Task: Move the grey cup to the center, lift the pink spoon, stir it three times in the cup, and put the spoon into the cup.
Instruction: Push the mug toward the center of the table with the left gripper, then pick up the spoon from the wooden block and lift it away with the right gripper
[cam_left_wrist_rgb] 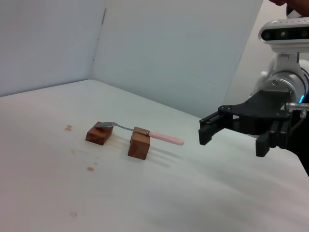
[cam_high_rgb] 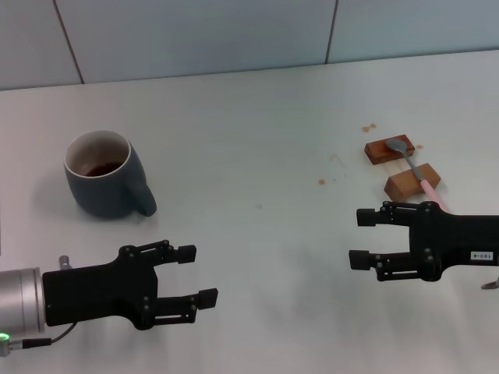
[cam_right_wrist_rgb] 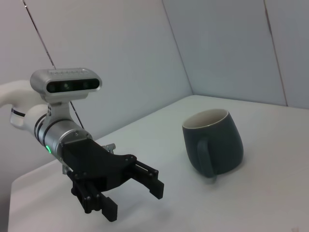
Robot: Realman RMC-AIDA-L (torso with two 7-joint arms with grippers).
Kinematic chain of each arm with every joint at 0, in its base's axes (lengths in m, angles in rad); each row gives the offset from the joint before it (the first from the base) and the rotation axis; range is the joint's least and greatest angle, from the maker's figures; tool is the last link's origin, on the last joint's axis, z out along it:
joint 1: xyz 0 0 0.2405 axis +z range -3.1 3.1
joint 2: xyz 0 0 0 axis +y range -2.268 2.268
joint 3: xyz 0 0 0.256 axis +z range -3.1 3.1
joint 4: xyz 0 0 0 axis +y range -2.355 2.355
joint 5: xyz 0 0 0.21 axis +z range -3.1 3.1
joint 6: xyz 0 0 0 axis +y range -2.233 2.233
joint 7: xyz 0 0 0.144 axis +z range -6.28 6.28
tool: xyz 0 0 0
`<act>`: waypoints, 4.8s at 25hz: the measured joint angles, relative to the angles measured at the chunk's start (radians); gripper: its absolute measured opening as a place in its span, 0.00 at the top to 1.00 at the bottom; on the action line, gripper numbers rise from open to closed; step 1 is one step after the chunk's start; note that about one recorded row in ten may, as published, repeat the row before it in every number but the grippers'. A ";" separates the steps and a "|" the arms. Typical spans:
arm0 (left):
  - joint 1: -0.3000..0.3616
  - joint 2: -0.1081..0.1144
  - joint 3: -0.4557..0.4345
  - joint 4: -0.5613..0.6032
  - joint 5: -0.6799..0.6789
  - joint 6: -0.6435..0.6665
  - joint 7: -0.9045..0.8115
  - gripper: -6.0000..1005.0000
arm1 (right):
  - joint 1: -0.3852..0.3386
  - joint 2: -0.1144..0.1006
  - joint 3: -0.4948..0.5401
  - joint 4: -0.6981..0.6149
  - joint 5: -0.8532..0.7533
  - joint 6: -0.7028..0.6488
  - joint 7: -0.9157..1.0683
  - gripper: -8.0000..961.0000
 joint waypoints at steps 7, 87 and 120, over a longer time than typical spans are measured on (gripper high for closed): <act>-0.005 0.000 -0.003 0.001 0.000 -0.002 0.001 0.19 | 0.001 0.001 -0.016 0.003 -0.012 0.013 0.013 0.15; -0.322 -0.012 -0.438 -0.728 -0.364 -0.515 1.483 1.00 | 0.002 0.002 -0.024 0.006 -0.008 0.008 0.039 0.16; -0.024 0.003 -0.026 -0.081 -0.283 -0.286 0.459 0.40 | -0.296 0.004 0.466 0.480 0.488 0.288 0.816 0.16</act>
